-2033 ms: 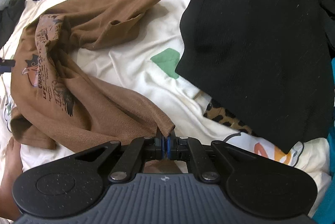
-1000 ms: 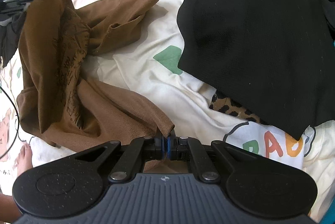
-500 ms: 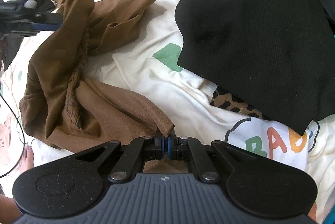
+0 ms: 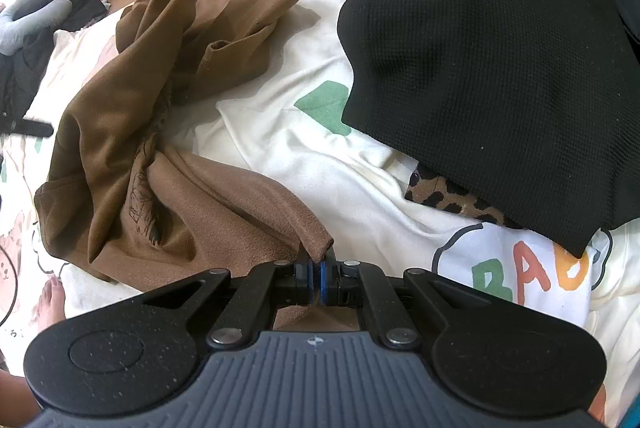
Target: Fold clothes
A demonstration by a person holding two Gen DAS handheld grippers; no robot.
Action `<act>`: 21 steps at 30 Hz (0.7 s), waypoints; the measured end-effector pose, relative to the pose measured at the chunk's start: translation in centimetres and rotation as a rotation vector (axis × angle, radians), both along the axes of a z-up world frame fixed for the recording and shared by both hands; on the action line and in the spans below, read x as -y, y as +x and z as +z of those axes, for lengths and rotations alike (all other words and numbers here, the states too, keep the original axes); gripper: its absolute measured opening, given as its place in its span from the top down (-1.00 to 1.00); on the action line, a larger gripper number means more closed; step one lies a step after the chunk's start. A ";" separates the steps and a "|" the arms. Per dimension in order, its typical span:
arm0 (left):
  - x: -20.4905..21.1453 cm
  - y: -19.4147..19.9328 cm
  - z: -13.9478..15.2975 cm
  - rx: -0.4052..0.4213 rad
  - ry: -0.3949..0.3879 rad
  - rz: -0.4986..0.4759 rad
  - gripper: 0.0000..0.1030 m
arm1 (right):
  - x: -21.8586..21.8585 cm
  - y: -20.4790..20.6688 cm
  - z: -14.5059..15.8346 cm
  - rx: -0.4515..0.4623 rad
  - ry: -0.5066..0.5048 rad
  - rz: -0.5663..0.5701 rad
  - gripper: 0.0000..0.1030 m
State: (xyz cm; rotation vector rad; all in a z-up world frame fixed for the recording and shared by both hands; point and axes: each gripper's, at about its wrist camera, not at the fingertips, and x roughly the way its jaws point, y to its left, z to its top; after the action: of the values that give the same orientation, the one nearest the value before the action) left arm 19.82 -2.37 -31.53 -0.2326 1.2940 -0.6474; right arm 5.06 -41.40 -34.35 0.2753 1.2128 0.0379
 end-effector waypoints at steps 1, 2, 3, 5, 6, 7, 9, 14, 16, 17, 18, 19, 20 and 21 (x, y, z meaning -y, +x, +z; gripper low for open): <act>-0.4 -0.3 -0.3 -0.016 -0.011 0.009 0.30 | 0.0 0.0 0.0 0.000 -0.001 0.001 0.99; -0.6 -0.7 -0.5 -0.019 -0.009 0.008 0.28 | 0.0 0.0 0.0 -0.001 -0.002 0.001 0.99; -0.8 -1.0 -0.7 -0.021 -0.006 0.006 0.23 | 0.0 0.1 0.0 -0.001 -0.003 0.001 0.99; -1.2 -1.6 -1.2 -0.025 -0.001 0.001 -0.03 | -0.1 0.1 0.0 -0.003 -0.004 0.001 0.99; -1.2 -1.9 -1.4 -0.021 -0.010 -0.011 -0.23 | -0.2 0.1 -0.1 -0.003 -0.005 0.001 0.99; -1.2 -2.2 -1.7 -0.017 -0.017 -0.022 -0.30 | -0.2 0.1 -0.1 -0.004 -0.006 0.002 0.99; -1.1 -2.7 -2.4 -0.022 -0.017 -0.031 -0.34 | -0.3 0.2 -0.1 -0.006 -0.008 0.005 0.99; -1.0 -3.2 -3.5 -0.034 -0.003 -0.066 0.12 | -0.2 0.1 0.0 -0.009 -0.007 0.006 0.99; -1.2 -3.3 -3.6 -0.037 0.002 -0.077 0.63 | -0.2 0.1 -0.1 -0.010 -0.007 0.007 0.99; -1.4 -3.3 -3.6 -0.040 0.006 -0.080 0.71 | -0.3 0.1 -0.1 -0.011 -0.008 0.008 0.99; -1.5 -3.3 -3.6 -0.042 0.010 -0.084 0.79 | -0.3 0.1 -0.1 -0.011 -0.007 0.009 0.99; -1.6 -3.4 -3.3 -0.032 0.014 -0.098 0.83 | -0.3 0.1 -0.1 -0.011 -0.007 0.008 0.99; -1.8 -3.5 -3.1 -0.021 0.019 -0.111 0.84 | -0.3 0.1 -0.1 -0.010 -0.006 0.008 0.99; -2.1 -3.5 -2.7 -0.011 0.023 -0.115 0.85 | -0.3 0.0 -0.1 -0.010 -0.006 0.008 0.99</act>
State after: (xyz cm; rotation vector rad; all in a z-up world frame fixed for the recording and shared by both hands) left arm 16.36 -0.32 -34.24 -0.1440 1.3322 -0.7288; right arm 5.10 -41.11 -34.46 0.2659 1.2239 0.0402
